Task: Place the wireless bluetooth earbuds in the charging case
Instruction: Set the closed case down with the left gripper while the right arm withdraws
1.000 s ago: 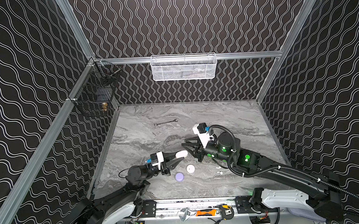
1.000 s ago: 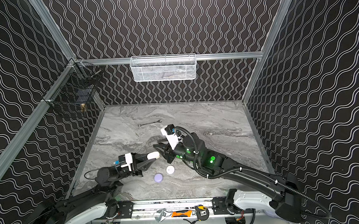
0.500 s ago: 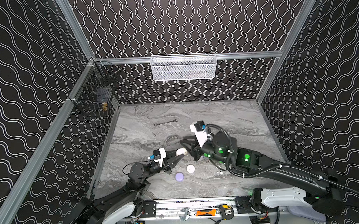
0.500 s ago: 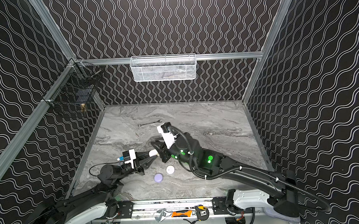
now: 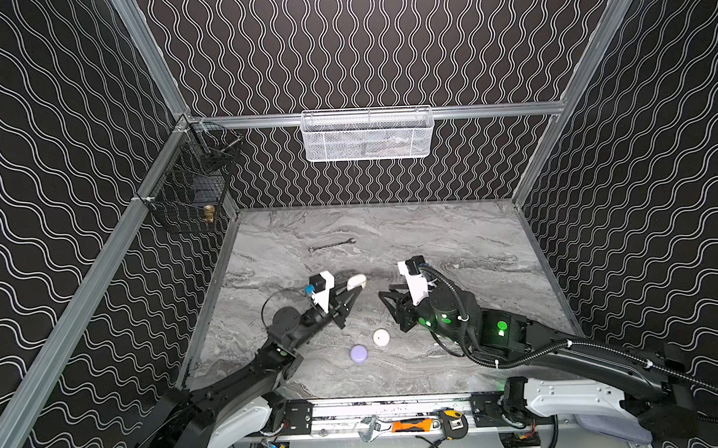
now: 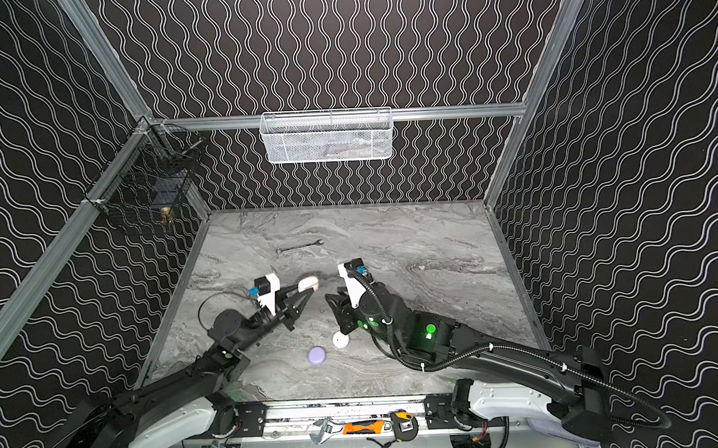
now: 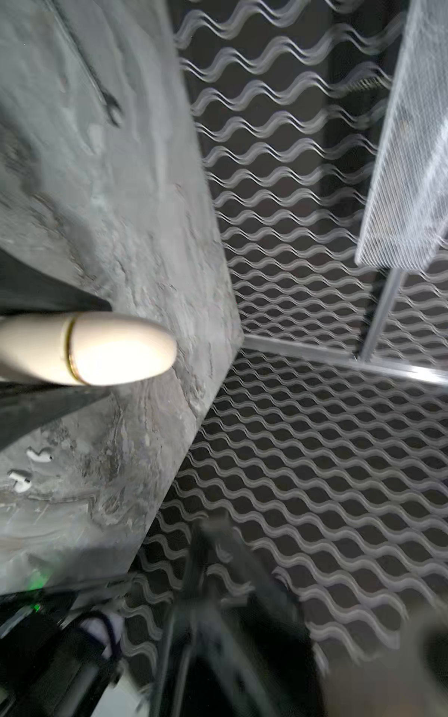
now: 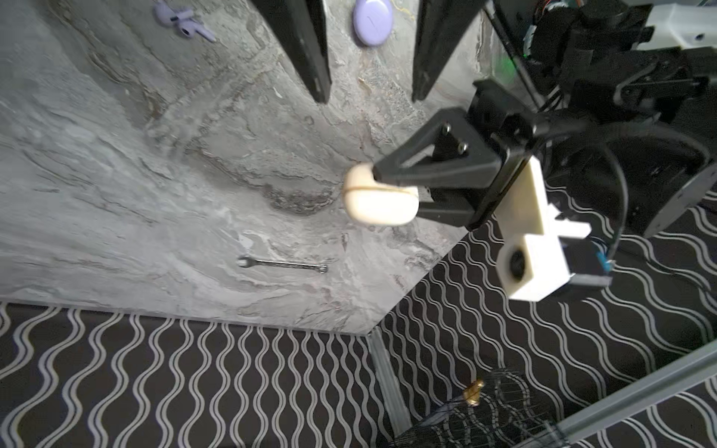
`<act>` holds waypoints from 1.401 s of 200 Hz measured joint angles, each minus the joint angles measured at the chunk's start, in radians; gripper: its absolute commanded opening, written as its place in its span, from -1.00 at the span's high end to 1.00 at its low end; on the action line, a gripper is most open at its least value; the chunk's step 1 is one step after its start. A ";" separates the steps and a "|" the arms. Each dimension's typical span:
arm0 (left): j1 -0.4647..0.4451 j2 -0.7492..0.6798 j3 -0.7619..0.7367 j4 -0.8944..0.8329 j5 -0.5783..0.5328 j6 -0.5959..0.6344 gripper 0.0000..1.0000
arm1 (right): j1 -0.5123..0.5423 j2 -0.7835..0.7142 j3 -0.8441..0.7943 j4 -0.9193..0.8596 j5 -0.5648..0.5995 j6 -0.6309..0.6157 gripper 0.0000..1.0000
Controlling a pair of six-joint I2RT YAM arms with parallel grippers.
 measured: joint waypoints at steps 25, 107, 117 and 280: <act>0.093 0.092 0.089 -0.162 -0.055 -0.126 1.00 | 0.000 -0.028 -0.069 -0.036 0.050 0.024 -0.04; 0.222 0.274 0.214 -0.525 -0.091 -0.299 1.00 | 0.000 0.011 -0.196 -0.053 -0.011 0.019 -0.45; 0.232 0.294 0.219 -0.546 -0.087 -0.303 1.00 | 0.000 0.023 -0.213 -0.053 -0.027 0.023 -0.48; 0.333 0.507 0.240 -0.529 0.031 -0.406 -0.23 | -0.002 0.282 -0.299 0.112 -0.217 0.039 -0.73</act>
